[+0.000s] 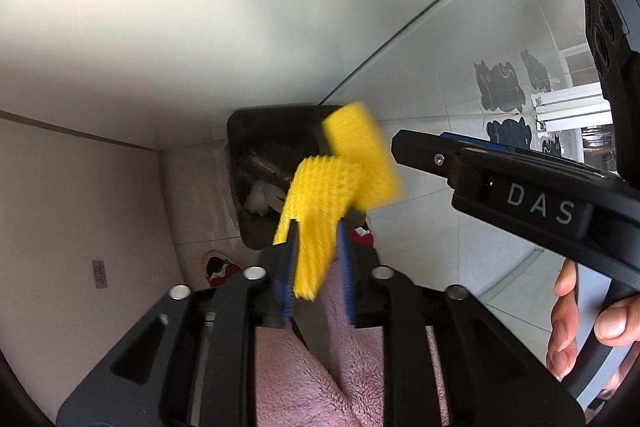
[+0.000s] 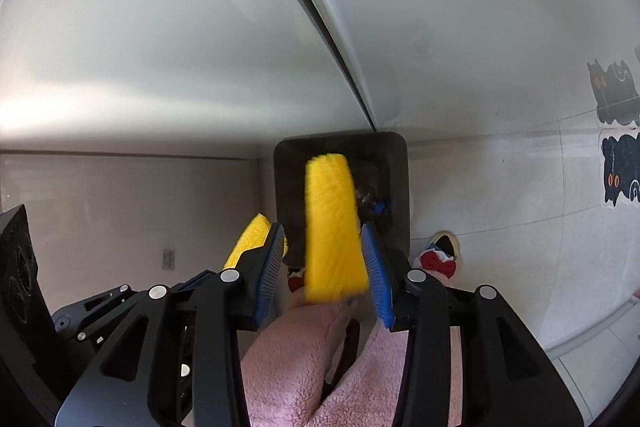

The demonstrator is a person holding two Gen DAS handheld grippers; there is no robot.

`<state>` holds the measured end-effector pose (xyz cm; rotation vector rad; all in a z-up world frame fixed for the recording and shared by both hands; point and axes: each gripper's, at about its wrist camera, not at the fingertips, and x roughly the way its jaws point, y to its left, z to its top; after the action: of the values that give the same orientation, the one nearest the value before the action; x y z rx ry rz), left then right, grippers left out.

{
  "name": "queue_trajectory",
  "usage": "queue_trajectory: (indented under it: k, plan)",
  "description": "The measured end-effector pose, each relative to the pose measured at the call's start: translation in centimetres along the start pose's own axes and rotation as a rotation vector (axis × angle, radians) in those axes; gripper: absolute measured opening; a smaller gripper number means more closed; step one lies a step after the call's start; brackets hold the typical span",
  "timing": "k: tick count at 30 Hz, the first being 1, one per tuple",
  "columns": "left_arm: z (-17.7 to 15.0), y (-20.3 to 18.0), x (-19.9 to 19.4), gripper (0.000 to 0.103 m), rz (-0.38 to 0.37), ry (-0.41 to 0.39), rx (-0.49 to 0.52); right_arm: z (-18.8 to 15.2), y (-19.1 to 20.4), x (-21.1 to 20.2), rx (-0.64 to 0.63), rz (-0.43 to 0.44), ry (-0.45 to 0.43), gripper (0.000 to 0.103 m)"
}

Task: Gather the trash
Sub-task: 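Lower both yellow foam nets over the bin and open both tools, then grasp the crumpled white tissue with the left tool while the right tool grasps a printed wrapper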

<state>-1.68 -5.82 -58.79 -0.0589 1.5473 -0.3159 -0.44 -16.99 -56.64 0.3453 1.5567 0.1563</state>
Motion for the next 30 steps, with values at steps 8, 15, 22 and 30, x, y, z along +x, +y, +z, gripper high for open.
queue_trajectory:
  k: [8,15,22,30]
  plan:
    - [-0.2,0.3,-2.5,0.066,0.02,-0.047,0.005,0.0,0.5,-1.2,-0.021,-0.032,-0.03,0.079]
    - [-0.6,0.1,-6.3,0.082,0.02,-0.095,0.029,-0.4,0.4,-4.3,-0.059,-0.046,-0.047,0.093]
    - [-1.6,-0.7,-11.3,0.087,0.023,-0.157,0.081,-1.3,0.2,-9.2,-0.072,-0.023,-0.09,0.097]
    - [-2.5,-0.3,-19.2,0.093,0.027,-0.265,0.072,-2.8,0.9,-16.9,-0.095,-0.002,-0.202,0.098]
